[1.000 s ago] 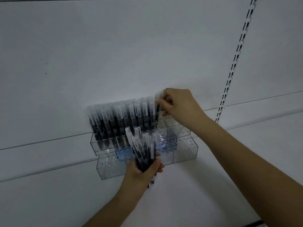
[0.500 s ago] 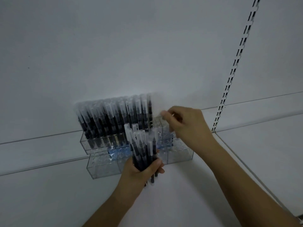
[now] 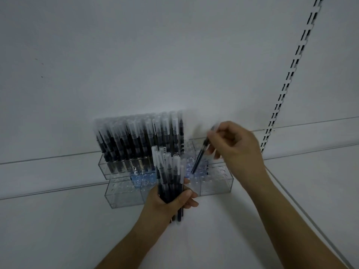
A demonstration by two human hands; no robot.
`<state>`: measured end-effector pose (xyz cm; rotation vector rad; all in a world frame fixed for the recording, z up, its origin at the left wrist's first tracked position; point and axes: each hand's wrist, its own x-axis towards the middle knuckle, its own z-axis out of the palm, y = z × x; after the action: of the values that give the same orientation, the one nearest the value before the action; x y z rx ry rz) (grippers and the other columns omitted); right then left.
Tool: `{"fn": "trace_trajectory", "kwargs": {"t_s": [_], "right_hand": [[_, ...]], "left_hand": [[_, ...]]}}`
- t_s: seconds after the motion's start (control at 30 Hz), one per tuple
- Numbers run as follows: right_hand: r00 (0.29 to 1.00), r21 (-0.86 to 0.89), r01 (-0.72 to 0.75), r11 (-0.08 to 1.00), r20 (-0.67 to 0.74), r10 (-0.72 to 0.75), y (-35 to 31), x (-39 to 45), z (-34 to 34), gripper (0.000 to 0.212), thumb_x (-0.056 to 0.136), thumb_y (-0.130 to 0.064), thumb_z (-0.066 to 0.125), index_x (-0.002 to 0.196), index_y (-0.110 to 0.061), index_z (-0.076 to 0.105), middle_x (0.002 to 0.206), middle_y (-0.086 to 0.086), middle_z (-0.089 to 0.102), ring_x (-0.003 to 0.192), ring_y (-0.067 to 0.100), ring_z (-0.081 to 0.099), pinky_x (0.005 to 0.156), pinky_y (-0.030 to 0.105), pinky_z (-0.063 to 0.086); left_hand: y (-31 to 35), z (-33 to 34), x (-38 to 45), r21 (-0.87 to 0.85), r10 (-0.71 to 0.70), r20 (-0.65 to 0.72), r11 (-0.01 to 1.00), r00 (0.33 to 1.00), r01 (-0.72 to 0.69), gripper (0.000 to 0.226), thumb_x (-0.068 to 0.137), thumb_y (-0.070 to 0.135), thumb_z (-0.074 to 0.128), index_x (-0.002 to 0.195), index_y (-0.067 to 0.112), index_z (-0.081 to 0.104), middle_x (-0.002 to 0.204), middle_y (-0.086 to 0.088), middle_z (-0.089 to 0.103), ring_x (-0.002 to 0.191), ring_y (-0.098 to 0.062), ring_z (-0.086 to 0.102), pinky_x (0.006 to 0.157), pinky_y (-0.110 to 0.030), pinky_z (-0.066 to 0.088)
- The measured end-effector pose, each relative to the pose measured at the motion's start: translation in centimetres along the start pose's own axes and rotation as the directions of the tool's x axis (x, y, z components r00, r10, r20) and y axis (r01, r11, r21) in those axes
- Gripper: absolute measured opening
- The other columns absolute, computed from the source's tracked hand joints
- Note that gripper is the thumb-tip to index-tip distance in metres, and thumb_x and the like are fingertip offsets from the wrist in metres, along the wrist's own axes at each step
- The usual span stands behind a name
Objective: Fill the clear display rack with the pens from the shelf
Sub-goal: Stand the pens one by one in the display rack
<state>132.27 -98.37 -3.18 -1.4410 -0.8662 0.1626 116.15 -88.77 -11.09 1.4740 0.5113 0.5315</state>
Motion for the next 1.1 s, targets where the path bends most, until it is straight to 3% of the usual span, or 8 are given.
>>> {"fn": "trace_trajectory", "kwargs": {"t_s": [0.17, 0.43, 0.6, 0.8, 0.9, 0.97, 1.03, 1.1], "right_hand": [[0.988, 0.000, 0.120, 0.993, -0.097, -0.120, -1.9, 1.8, 0.3, 0.014, 0.094, -0.016, 0.065, 0.090, -0.003, 0.062, 0.073, 0.006, 0.072, 0.068, 0.015, 0.073, 0.065, 0.022, 0.057], [0.979, -0.381, 0.192, 0.904, 0.136, -0.151, -1.3, 3.9, 2.0, 0.016, 0.095, -0.024, 0.064, 0.088, -0.010, 0.061, 0.078, -0.003, 0.072, 0.069, 0.004, 0.070, 0.074, 0.034, 0.060], [0.963, -0.543, 0.246, 0.803, 0.230, -0.139, -1.3, 5.0, 3.6, 0.022, 0.096, -0.029, 0.062, 0.085, -0.010, 0.058, 0.080, 0.006, 0.070, 0.073, 0.022, 0.069, 0.073, 0.043, 0.057], [0.952, -0.701, 0.282, 0.656, 0.291, -0.098, -1.2, 4.8, 4.4, 0.026, 0.098, -0.032, 0.057, 0.090, -0.007, 0.059, 0.079, 0.008, 0.068, 0.072, 0.023, 0.065, 0.071, 0.041, 0.055], [0.959, -0.670, 0.233, 0.705, 0.278, -0.053, -0.9, 4.3, 3.6, 0.029, 0.097, -0.038, 0.058, 0.092, -0.011, 0.066, 0.081, 0.003, 0.070, 0.071, 0.017, 0.067, 0.075, 0.038, 0.056], [0.983, -0.621, 0.142, 0.771, 0.177, -0.038, -0.7, 3.4, 2.3, 0.028, 0.094, -0.043, 0.061, 0.095, -0.016, 0.070, 0.082, -0.006, 0.070, 0.070, 0.008, 0.066, 0.075, 0.027, 0.056], [0.996, -0.562, 0.083, 0.823, 0.057, -0.062, -0.7, 1.9, 0.8, 0.027, 0.092, -0.047, 0.060, 0.091, -0.022, 0.069, 0.077, -0.010, 0.068, 0.065, 0.002, 0.064, 0.069, 0.015, 0.051], [0.999, -0.469, 0.040, 0.882, 0.045, -0.021, -0.8, 0.1, -0.3, 0.024, 0.090, -0.048, 0.060, 0.085, -0.026, 0.069, 0.072, -0.009, 0.069, 0.061, 0.003, 0.063, 0.062, 0.011, 0.048]], "left_hand": [[0.0, -0.1, 0.0, -0.033, 0.016, 0.014, 0.999, 1.000, -0.015, 0.018, 0.089, 0.004, 0.062, 0.106, 0.003, 0.063, 0.085, -0.015, 0.074, 0.078, -0.031, 0.073, 0.072, -0.033, 0.058], [-0.1, -0.3, 0.0, -0.035, 0.028, 0.048, 0.999, 0.998, -0.026, 0.018, 0.090, 0.005, 0.061, 0.107, 0.003, 0.062, 0.087, -0.015, 0.075, 0.079, -0.031, 0.073, 0.071, -0.032, 0.058], [0.0, -0.2, 0.0, -0.033, 0.024, 0.048, 0.999, 0.999, -0.022, 0.015, 0.090, 0.004, 0.060, 0.104, 0.005, 0.064, 0.088, -0.013, 0.075, 0.077, -0.028, 0.073, 0.069, -0.029, 0.057], [-0.3, -0.2, 0.1, 0.012, 0.007, 0.060, 1.000, 0.998, -0.008, 0.011, 0.090, 0.008, 0.062, 0.086, 0.002, 0.070, 0.086, -0.009, 0.076, 0.076, -0.024, 0.074, 0.067, -0.027, 0.056], [-0.2, -0.2, 0.1, -0.002, 0.005, 0.063, 1.000, 0.998, -0.005, 0.014, 0.088, 0.010, 0.062, 0.089, -0.002, 0.070, 0.084, -0.010, 0.076, 0.074, -0.022, 0.073, 0.066, -0.026, 0.057], [-0.2, -0.3, 0.0, -0.017, 0.007, 0.063, 1.000, 0.998, -0.006, 0.015, 0.087, 0.010, 0.063, 0.089, -0.003, 0.071, 0.083, -0.010, 0.076, 0.073, -0.021, 0.073, 0.066, -0.026, 0.057], [-0.2, -0.3, -0.1, -0.033, 0.012, 0.061, 0.999, 0.998, -0.010, 0.015, 0.087, 0.010, 0.063, 0.089, -0.002, 0.071, 0.083, -0.011, 0.076, 0.074, -0.023, 0.073, 0.068, -0.028, 0.058], [-0.2, -0.3, -0.1, -0.048, 0.016, 0.061, 0.999, 0.998, -0.013, 0.018, 0.085, 0.014, 0.065, 0.088, -0.002, 0.072, 0.084, -0.012, 0.076, 0.075, -0.025, 0.073, 0.068, -0.029, 0.058]]}}
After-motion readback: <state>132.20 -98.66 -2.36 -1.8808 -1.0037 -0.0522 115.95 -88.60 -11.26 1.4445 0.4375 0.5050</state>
